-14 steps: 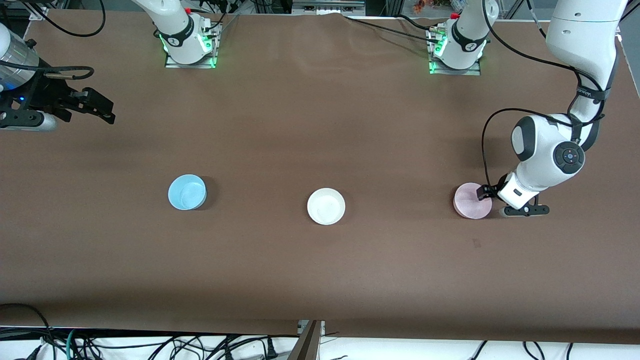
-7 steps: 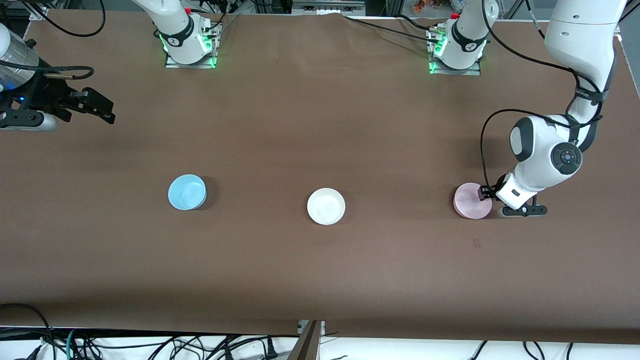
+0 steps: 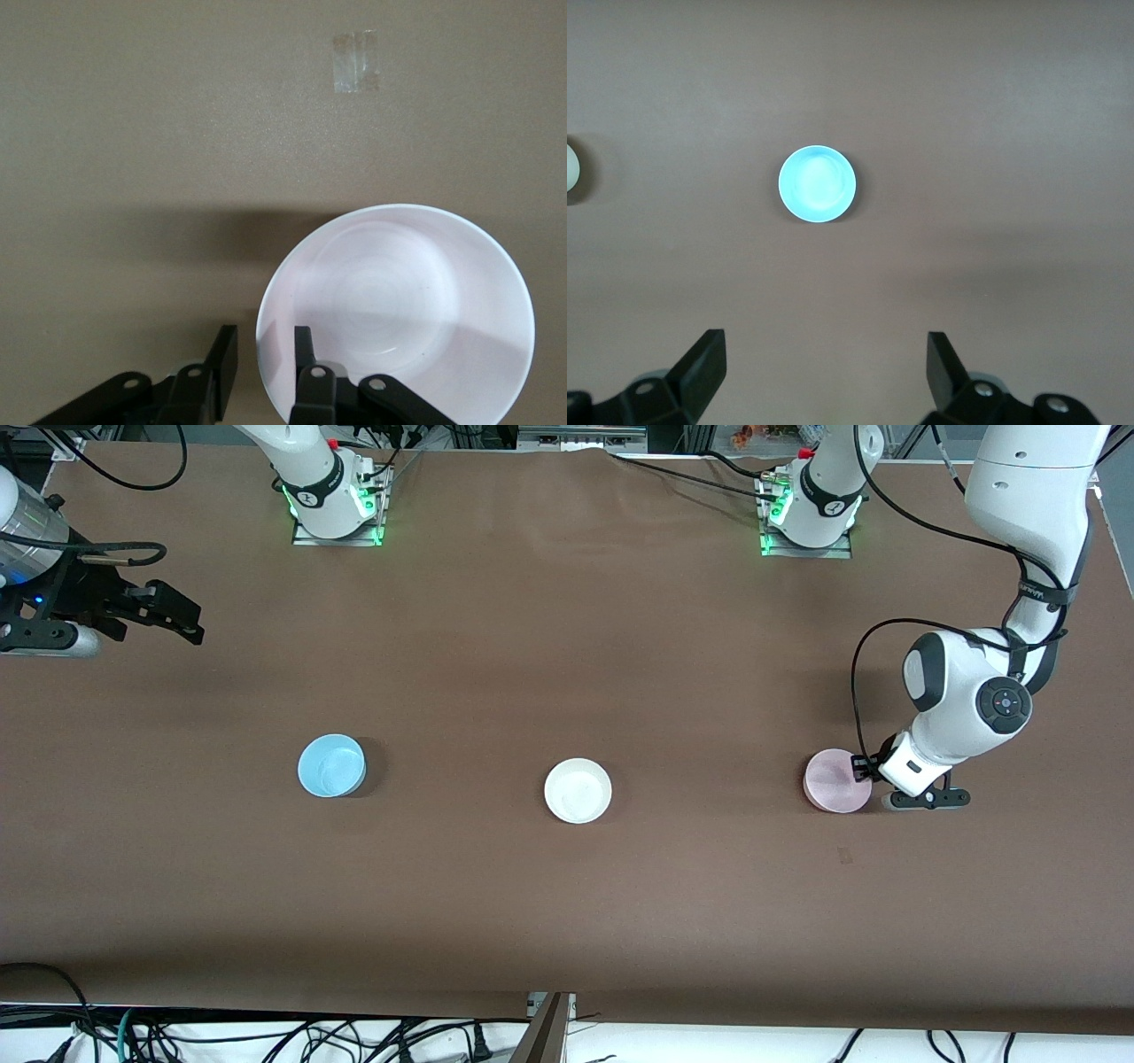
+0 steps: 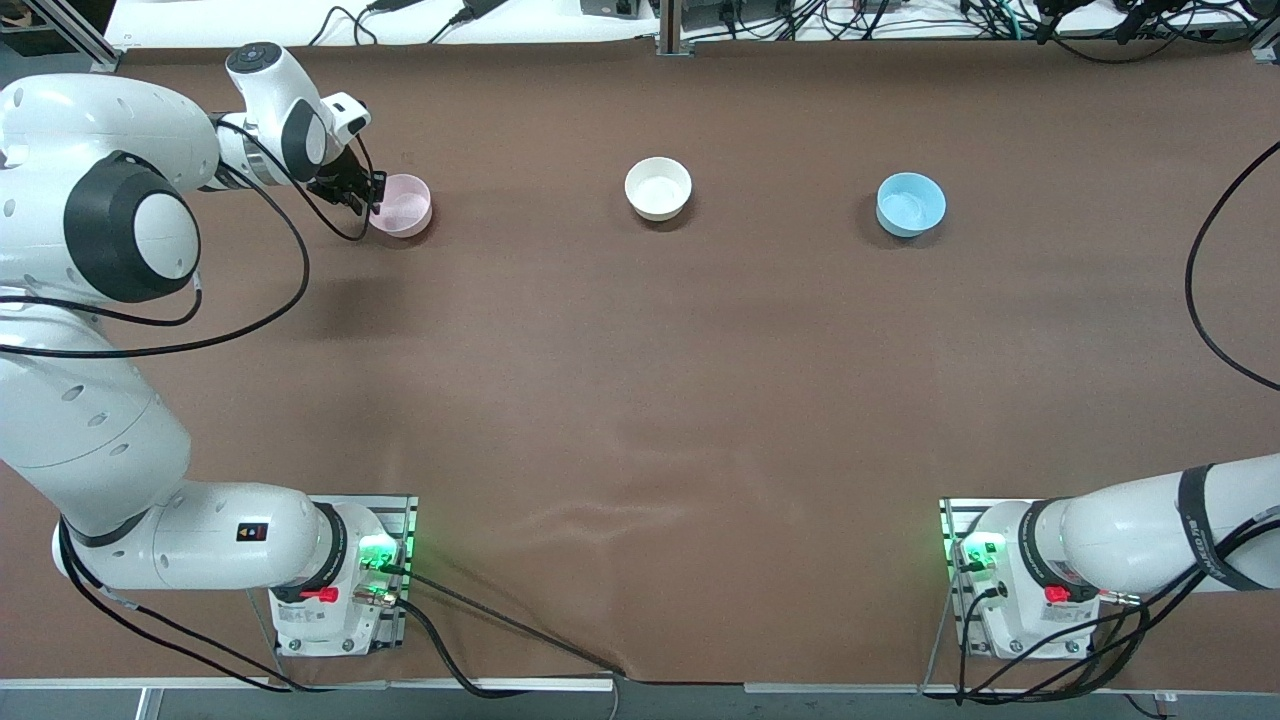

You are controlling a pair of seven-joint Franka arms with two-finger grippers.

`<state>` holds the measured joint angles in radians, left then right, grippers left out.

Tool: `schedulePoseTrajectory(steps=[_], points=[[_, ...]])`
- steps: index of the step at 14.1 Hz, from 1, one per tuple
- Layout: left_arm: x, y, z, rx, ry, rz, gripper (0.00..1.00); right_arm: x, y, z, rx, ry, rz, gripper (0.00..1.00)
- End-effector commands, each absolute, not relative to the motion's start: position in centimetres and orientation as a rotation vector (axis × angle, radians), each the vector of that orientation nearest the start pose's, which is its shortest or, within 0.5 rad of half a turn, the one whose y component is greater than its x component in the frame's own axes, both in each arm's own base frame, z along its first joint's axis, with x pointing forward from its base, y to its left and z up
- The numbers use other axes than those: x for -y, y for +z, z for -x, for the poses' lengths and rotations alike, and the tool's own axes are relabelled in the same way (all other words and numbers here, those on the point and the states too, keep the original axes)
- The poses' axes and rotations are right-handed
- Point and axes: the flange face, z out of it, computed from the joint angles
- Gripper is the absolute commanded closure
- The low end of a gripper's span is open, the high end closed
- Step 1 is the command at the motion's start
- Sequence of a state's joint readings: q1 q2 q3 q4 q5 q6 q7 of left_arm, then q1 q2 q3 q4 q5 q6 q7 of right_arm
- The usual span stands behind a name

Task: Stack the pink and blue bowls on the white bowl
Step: 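Close the left gripper on the pink bowl rim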

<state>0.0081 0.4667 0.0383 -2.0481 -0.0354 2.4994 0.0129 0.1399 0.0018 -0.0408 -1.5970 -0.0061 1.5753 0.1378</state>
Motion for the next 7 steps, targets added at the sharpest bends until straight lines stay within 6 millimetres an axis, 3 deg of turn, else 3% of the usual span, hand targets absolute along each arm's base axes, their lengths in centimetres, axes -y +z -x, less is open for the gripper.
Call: schedulePoseTrajectory(steps=[1, 7], points=[[-2.63, 21.38, -59.5, 0.045, 0.002, 3.132, 0.72, -5.4, 61.66, -55.23, -0.058, 0.036, 3.156, 0.0], [-2.44, 21.47, -59.53, 0.041, 0.0, 3.132, 0.84, -5.39, 61.74, -55.18, -0.058, 0.034, 3.156, 0.0]])
